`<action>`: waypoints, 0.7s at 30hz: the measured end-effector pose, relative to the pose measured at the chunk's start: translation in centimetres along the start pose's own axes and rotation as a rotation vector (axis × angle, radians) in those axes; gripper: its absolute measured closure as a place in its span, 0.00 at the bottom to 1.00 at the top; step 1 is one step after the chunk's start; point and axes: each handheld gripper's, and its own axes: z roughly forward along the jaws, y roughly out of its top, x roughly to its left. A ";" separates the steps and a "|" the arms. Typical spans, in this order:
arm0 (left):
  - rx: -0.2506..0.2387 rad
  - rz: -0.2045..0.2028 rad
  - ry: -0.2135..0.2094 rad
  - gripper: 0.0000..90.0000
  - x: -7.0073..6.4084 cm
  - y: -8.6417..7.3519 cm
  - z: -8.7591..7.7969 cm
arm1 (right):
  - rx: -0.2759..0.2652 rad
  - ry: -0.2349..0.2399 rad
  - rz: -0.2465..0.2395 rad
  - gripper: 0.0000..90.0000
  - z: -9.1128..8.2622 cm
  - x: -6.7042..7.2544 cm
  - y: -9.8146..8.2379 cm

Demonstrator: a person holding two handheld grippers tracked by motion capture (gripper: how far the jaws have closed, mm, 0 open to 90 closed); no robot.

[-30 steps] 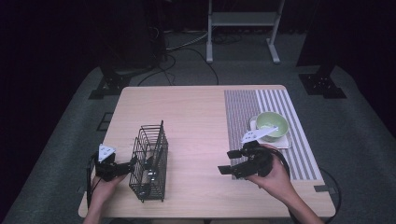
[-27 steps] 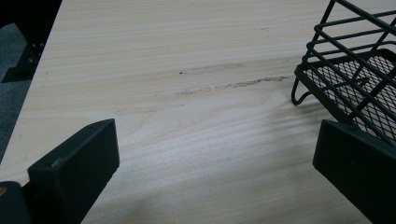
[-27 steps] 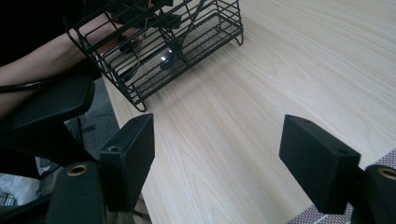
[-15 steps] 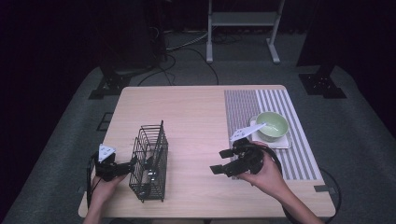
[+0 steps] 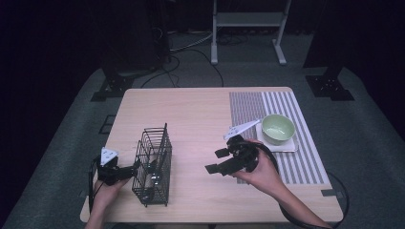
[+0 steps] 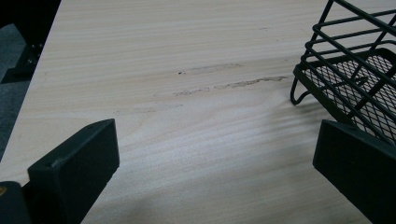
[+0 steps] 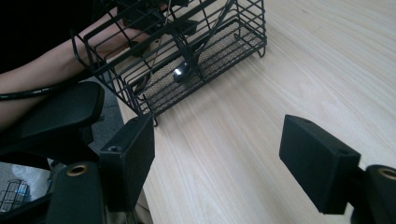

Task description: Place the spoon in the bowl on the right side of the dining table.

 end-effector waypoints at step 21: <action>0.002 0.001 -0.002 0.00 0.0 0.0 0.0 | 0.039 0.030 -0.020 0.29 2.5 0.5 3.1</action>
